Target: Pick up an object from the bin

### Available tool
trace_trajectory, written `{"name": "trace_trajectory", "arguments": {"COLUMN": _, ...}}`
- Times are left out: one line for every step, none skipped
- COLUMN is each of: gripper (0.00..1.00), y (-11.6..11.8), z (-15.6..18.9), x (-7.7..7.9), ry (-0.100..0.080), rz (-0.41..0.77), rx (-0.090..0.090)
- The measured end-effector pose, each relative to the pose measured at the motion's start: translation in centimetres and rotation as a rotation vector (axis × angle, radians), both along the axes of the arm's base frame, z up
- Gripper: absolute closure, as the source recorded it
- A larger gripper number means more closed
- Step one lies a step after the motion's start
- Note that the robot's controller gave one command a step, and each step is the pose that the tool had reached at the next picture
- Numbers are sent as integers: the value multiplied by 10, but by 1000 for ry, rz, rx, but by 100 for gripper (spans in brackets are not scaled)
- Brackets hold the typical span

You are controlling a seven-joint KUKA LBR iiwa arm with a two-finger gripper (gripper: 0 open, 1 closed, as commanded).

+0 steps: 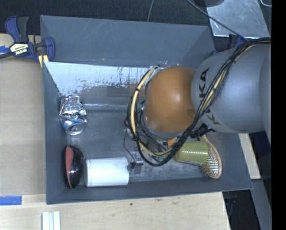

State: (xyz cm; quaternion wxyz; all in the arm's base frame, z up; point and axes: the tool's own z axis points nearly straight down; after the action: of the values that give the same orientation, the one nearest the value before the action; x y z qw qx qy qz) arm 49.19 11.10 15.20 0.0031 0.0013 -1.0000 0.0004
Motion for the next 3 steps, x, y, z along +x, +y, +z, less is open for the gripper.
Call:
{"name": "trace_trajectory", "arguments": {"gripper": 0, "y": -78, "z": 55, "x": 28, "ry": -10, "rz": 35, "rx": 0}}
{"name": "trace_trajectory", "arguments": {"gripper": 100, "y": -74, "z": 52, "x": 26, "ry": -3, "rz": 40, "rx": 1}}
{"name": "trace_trajectory", "arguments": {"gripper": 100, "y": -78, "z": 4, "x": 56, "ry": -2, "rz": -23, "rx": 0}}
